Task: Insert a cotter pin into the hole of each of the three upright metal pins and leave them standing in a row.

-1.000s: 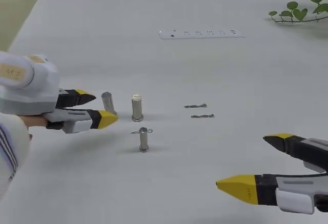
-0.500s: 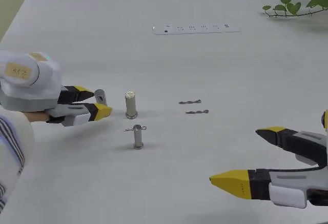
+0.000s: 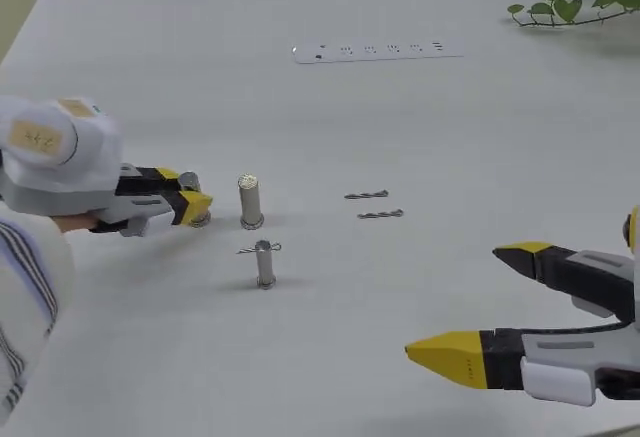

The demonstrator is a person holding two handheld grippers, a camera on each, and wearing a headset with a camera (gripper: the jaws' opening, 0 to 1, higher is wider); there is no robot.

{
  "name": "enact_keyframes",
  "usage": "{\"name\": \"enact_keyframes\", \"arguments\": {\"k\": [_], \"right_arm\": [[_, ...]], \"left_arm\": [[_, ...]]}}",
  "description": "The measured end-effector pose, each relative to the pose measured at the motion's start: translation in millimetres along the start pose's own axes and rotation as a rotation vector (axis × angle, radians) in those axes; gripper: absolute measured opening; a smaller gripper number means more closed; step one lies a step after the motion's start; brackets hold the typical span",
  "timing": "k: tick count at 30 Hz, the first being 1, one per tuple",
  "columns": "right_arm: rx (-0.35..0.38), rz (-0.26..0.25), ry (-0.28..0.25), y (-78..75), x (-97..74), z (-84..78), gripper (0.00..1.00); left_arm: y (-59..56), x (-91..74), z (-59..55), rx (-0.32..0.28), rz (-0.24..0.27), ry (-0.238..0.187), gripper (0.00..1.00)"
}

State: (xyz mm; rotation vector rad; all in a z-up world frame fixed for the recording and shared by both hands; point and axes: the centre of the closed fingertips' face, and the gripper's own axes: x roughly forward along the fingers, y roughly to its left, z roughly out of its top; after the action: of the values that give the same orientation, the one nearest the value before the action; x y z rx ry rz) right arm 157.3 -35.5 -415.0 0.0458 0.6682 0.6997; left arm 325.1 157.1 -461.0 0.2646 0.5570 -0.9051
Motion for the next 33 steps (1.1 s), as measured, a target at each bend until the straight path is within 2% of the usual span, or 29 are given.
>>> {"name": "enact_keyframes", "arguments": {"k": [2,9,12,16,20,26,33], "right_arm": [[-0.001,0.0,-0.001,-0.2,-0.2,0.3,0.95],[-0.001,-0.004,-0.005,-1.4,-0.6,2.3,0.95],[-0.004,-0.005,-0.008,-1.1,-0.7,3.7,0.95],[-0.002,-0.007,-0.011,-1.6,-1.0,3.8,0.95],[-0.001,-0.022,-0.018,-4.6,-2.1,4.2,0.96],[-0.008,-0.023,-0.013,-5.9,-3.5,3.5,0.96],[-0.021,-0.01,-0.016,-2.7,-2.6,4.2,0.96]], "left_arm": [[0.8,0.6,0.4,0.035,0.002,-0.001,0.1],[2.1,0.0,-0.1,0.006,0.02,0.011,0.09],[2.1,-2.3,-1.3,0.028,0.023,0.026,0.09],[-0.9,-8.4,-1.6,0.027,0.02,0.031,0.09],[-8.4,-16.3,0.2,0.067,0.013,0.04,0.09],[-20.4,-29.6,5.0,0.082,0.011,0.04,0.09],[-47.0,-40.6,16.2,0.111,-0.029,0.038,0.09]]}}
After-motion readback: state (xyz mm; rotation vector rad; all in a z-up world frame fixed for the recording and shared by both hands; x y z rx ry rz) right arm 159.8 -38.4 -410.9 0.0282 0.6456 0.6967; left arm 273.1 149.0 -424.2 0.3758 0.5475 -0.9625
